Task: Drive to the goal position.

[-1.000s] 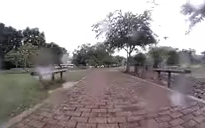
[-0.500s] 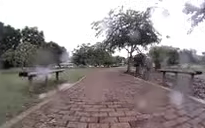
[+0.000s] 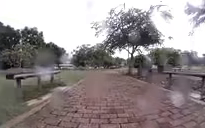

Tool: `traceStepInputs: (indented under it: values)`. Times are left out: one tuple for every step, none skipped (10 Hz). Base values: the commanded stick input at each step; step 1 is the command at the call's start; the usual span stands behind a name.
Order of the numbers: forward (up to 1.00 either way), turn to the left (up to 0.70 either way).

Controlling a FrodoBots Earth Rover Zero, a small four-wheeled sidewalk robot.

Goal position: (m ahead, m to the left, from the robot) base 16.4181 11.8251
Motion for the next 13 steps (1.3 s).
traceStepInputs:
  values:
    - [0.7,0.0]
    - [0.7,0.0]
    - [0.7,0.0]
    - [0.7,0.0]
    - [0.7,0.0]
    - [0.7,0.0]
    - [0.7,0.0]
    - [0.7,0.0]
    - [0.7,0.0]
    - [0.7,0.0]
    - [0.7,0.0]
    - [0.7,0.0]
    - [0.7,0.0]
